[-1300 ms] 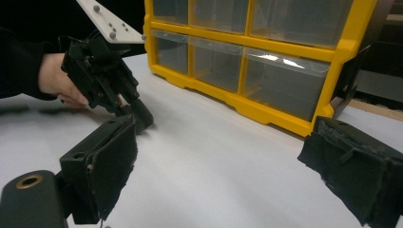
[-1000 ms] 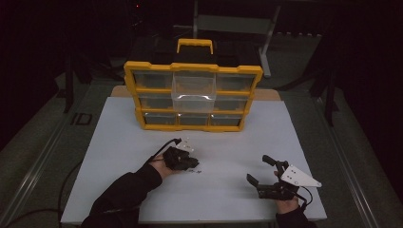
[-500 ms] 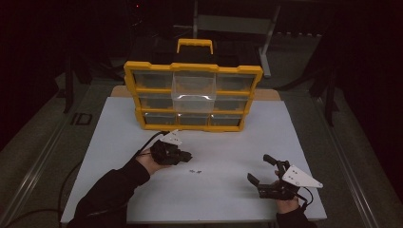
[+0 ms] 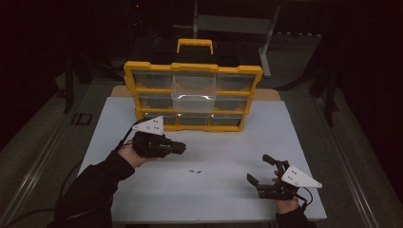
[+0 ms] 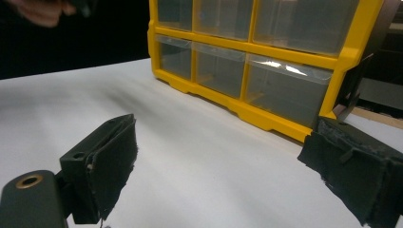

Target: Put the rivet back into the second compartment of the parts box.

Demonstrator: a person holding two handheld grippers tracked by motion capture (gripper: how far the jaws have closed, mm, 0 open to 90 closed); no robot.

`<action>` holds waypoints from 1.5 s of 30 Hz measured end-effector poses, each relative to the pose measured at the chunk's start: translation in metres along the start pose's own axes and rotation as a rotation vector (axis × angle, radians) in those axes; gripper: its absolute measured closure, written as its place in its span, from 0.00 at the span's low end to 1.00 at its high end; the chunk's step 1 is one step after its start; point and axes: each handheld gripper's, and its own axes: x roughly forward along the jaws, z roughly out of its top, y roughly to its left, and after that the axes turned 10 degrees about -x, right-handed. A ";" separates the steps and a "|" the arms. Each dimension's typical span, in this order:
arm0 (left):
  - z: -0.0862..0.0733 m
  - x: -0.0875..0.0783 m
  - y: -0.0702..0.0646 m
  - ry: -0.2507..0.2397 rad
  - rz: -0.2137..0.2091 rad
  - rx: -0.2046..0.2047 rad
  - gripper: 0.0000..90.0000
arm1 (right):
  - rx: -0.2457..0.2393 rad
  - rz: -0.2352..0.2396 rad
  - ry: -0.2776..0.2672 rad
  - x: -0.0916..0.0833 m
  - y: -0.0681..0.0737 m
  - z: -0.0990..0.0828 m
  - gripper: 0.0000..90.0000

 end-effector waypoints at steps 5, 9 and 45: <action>0.024 -0.020 -0.009 -0.050 -0.001 0.034 0.92 | -0.001 -0.004 -0.001 0.000 0.000 0.000 0.10; 0.042 -0.032 -0.013 -0.066 0.015 0.062 0.92 | -0.001 -0.001 0.000 0.000 0.000 0.000 0.10; 0.195 -0.083 0.010 -0.257 0.244 0.132 0.92 | 0.006 0.010 -0.003 0.000 0.000 -0.001 0.10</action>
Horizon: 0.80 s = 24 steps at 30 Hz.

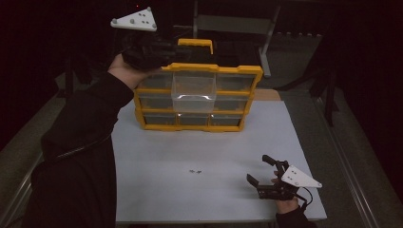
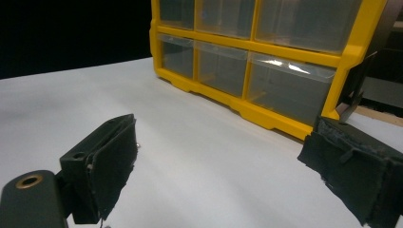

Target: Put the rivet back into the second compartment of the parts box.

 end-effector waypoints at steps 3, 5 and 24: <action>0.002 0.009 0.002 0.017 -0.007 -0.032 0.92 | -0.002 -0.001 0.001 -0.001 -0.001 0.000 0.10; 0.002 0.015 0.003 0.039 -0.021 -0.041 0.92 | -0.003 -0.002 0.003 -0.001 -0.001 -0.001 0.10; -0.028 0.048 0.015 0.259 -0.024 -0.126 0.92 | 0.000 -0.001 0.000 -0.001 -0.001 0.000 0.10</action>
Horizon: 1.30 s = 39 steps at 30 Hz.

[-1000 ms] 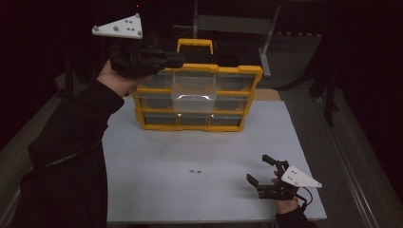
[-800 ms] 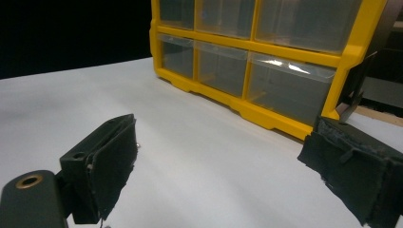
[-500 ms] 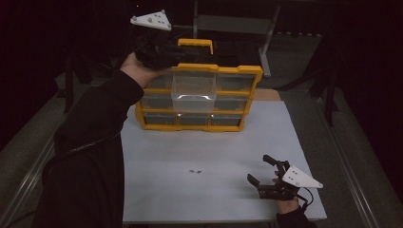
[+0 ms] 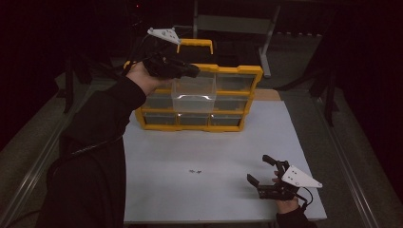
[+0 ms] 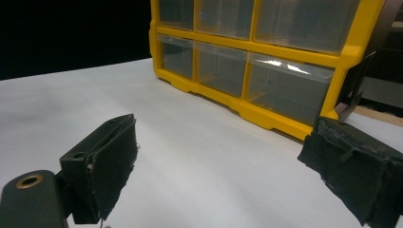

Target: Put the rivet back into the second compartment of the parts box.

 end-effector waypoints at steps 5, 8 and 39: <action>-0.006 0.009 0.004 0.069 0.030 -0.006 0.92 | 0.001 0.002 0.001 0.001 0.000 0.000 0.10; -0.008 0.013 0.004 0.096 0.054 -0.007 0.92 | 0.005 0.004 0.004 0.001 0.000 0.000 0.10; -0.043 -0.040 -0.015 -0.053 0.067 -0.074 0.00 | -0.003 -0.007 0.011 0.001 0.001 0.001 0.10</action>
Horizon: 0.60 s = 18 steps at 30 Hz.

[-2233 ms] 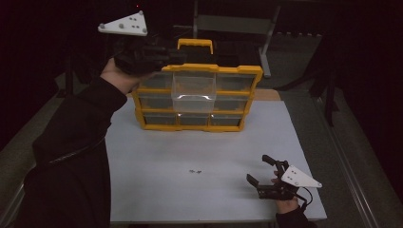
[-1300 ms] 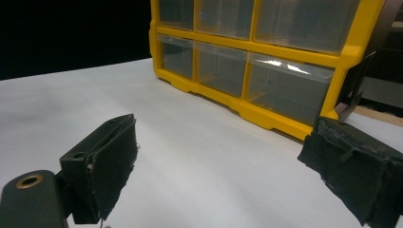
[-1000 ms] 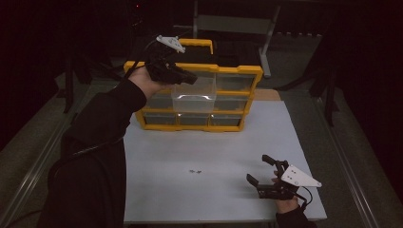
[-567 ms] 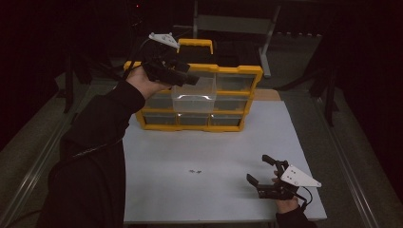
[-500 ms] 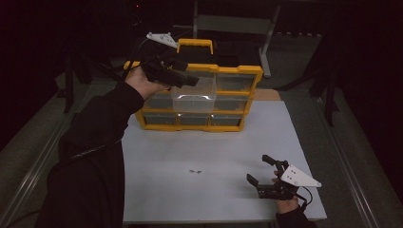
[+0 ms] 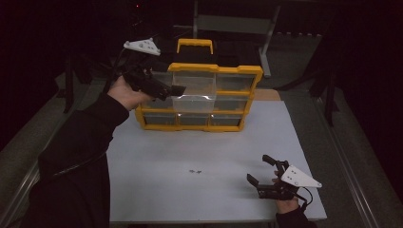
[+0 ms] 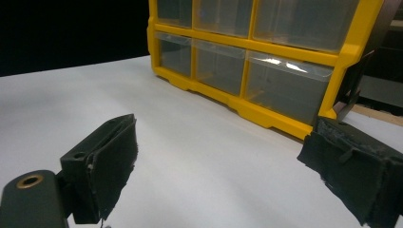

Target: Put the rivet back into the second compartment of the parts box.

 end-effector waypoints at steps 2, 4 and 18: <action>-0.008 -0.005 -0.002 0.002 -0.009 0.001 0.00 | -0.001 0.001 -0.001 0.000 0.000 0.000 0.10; -0.015 -0.009 -0.003 0.002 -0.011 0.005 0.00 | -0.006 -0.001 -0.001 0.000 0.000 0.000 0.10; -0.073 -0.018 -0.018 -0.022 -0.025 0.016 0.00 | -0.005 -0.001 -0.004 0.000 0.001 0.001 0.10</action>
